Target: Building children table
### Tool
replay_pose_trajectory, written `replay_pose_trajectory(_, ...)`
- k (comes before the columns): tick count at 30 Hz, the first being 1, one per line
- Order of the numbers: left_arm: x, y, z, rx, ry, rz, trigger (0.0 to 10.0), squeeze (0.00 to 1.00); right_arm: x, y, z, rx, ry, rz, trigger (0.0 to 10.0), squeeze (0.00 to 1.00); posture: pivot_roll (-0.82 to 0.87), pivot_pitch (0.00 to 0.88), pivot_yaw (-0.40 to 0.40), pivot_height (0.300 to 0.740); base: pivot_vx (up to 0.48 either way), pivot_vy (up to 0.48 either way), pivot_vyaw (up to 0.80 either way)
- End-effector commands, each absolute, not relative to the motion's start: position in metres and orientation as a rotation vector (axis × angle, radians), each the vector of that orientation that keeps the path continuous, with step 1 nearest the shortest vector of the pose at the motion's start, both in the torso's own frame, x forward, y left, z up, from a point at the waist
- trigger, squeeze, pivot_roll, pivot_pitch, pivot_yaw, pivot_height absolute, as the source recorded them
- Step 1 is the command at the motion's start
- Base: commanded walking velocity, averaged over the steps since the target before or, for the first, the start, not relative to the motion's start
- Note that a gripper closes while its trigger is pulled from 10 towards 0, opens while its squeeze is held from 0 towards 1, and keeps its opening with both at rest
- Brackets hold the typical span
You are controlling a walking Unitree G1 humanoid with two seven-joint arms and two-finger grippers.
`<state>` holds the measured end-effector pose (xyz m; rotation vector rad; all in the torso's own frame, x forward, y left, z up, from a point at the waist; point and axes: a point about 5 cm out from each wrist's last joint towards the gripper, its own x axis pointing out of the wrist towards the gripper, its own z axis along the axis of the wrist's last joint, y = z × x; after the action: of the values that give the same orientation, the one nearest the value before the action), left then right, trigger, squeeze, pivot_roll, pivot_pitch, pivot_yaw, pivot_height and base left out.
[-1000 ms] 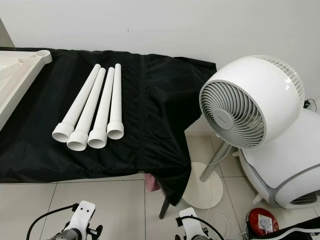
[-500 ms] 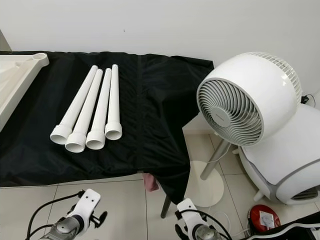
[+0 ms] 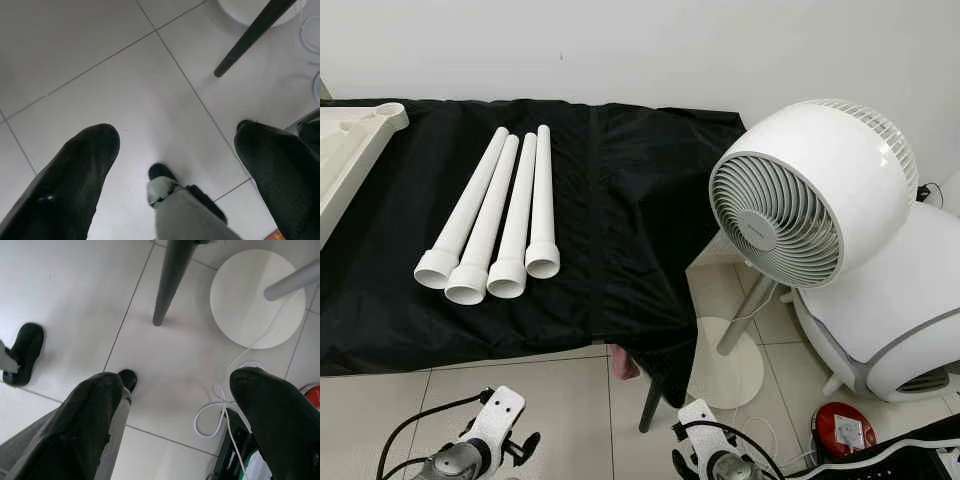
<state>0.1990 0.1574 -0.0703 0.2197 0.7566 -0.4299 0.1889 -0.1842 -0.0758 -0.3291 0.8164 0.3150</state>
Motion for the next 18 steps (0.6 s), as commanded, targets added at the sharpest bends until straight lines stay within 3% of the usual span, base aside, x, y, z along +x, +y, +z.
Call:
replay_pose_trajectory(1, 0.190, 0.163, -0.076, 0.216, 0.798, -0.365, 10.0, 0.00, 0.183, -0.187, -0.079, -0.314, 0.838, 0.290, 10.0, 0.00, -0.05, 0.000, -0.023, 0.740, 0.000, 0.000, 0.00)
replay_pose_trajectory(7, 0.186, 0.170, -0.078, 0.083, 0.815, -0.221, 10.0, 0.00, 0.179, -0.194, -0.080, -0.259, 0.848, 0.207, 10.0, 0.00, -0.05, 0.000, -0.026, 0.740, 0.000, 0.000, 0.00)
replay_pose_trajectory(18, 0.189, 0.158, -0.078, 0.098, 0.803, -0.281, 10.0, 0.00, 0.172, -0.192, -0.084, -0.259, 0.867, 0.218, 10.0, 0.00, -0.06, 0.000, -0.027, 0.740, 0.000, 0.000, 0.00)
